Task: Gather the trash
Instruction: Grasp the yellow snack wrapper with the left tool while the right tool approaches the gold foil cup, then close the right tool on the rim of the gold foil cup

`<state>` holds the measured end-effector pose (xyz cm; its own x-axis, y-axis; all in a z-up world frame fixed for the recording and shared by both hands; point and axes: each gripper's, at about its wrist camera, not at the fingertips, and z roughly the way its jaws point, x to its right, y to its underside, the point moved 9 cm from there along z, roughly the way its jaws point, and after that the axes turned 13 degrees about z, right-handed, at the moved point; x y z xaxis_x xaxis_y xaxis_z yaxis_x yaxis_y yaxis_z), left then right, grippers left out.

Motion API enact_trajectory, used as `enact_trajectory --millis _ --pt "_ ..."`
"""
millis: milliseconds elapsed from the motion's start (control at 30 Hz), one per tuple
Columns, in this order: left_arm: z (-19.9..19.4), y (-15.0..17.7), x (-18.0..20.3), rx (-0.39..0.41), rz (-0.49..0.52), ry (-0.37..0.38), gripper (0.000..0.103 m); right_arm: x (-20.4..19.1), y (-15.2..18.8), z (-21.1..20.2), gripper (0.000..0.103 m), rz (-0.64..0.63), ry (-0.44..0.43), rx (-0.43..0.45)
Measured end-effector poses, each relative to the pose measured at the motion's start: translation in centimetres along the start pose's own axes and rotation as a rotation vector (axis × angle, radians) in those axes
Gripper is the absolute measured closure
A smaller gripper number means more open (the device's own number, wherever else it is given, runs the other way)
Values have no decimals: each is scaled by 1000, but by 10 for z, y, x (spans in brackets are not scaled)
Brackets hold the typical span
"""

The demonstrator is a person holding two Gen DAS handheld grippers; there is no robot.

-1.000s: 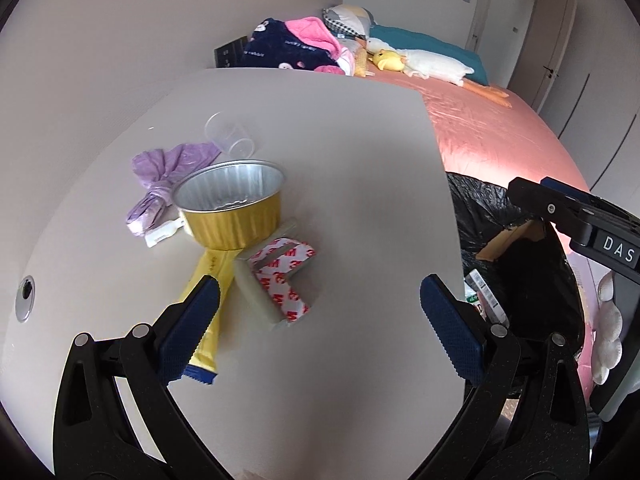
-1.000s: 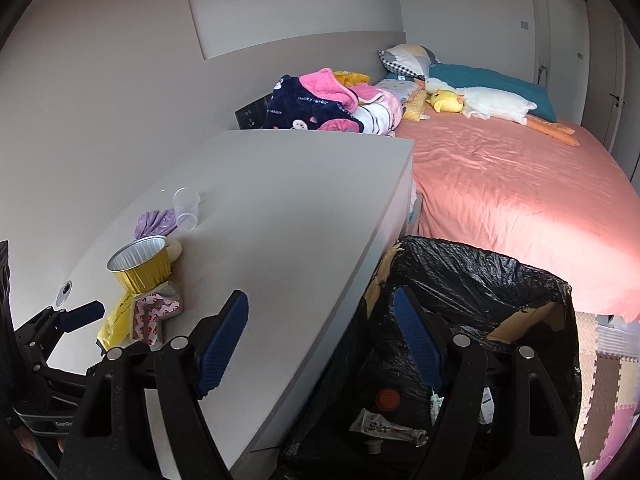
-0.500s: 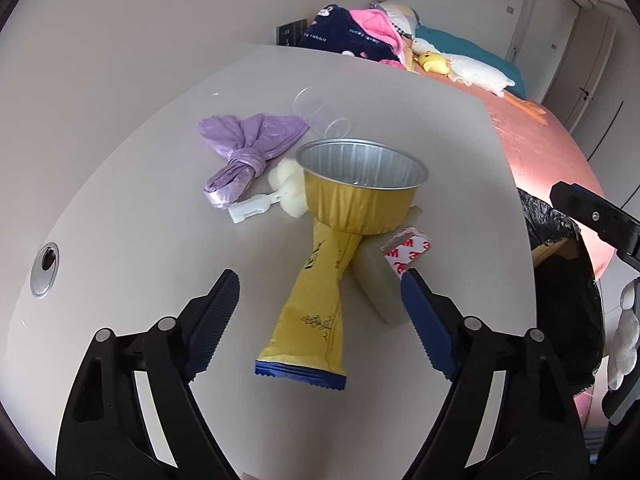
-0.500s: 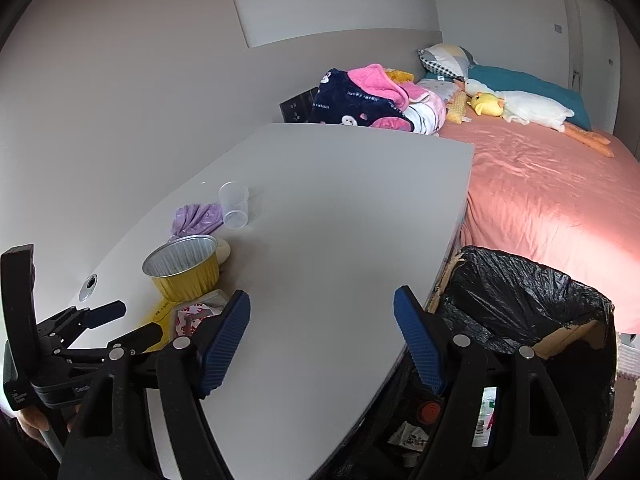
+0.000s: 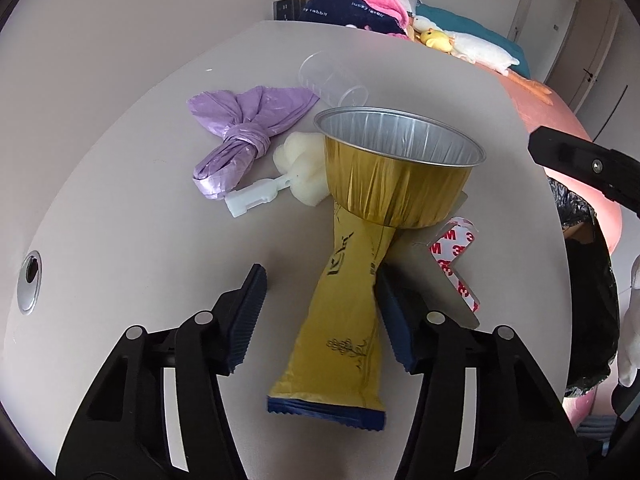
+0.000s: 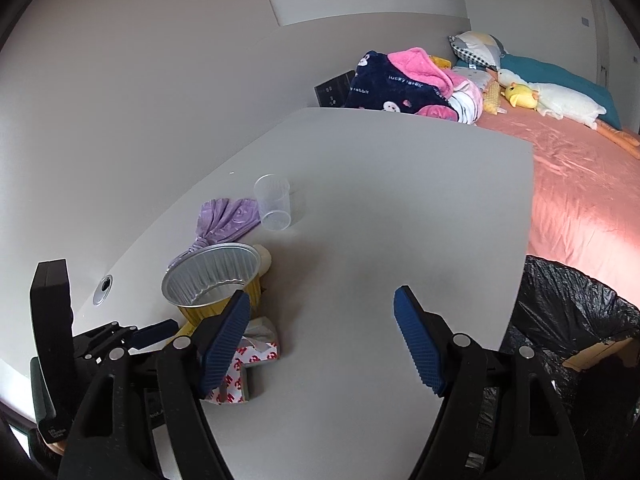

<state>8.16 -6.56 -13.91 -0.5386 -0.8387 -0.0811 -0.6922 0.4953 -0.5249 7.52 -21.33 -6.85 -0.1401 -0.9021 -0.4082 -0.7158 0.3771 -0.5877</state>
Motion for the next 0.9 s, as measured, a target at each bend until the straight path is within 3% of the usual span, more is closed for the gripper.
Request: enact_trajectory --millis 200,400,567,667,733,900 --pt "0 -2 -1 15 24 -18 69 -24 -6 17 27 -9 -43 -33" --pt "-2 -1 -3 25 13 -14 70 -38 -4 37 32 18 -83 -94" --pt "-2 -1 -4 33 6 -13 73 -48 1 54 48 7 -81 -135" --pt "-3 0 -4 41 8 -5 74 -48 7 63 67 19 -81 -166" --pt "-4 0 -4 48 3 -1 74 -48 12 68 90 23 -74 -184" --pt "-6 0 -3 60 20 -32 74 -43 12 61 95 11 -57 -154"
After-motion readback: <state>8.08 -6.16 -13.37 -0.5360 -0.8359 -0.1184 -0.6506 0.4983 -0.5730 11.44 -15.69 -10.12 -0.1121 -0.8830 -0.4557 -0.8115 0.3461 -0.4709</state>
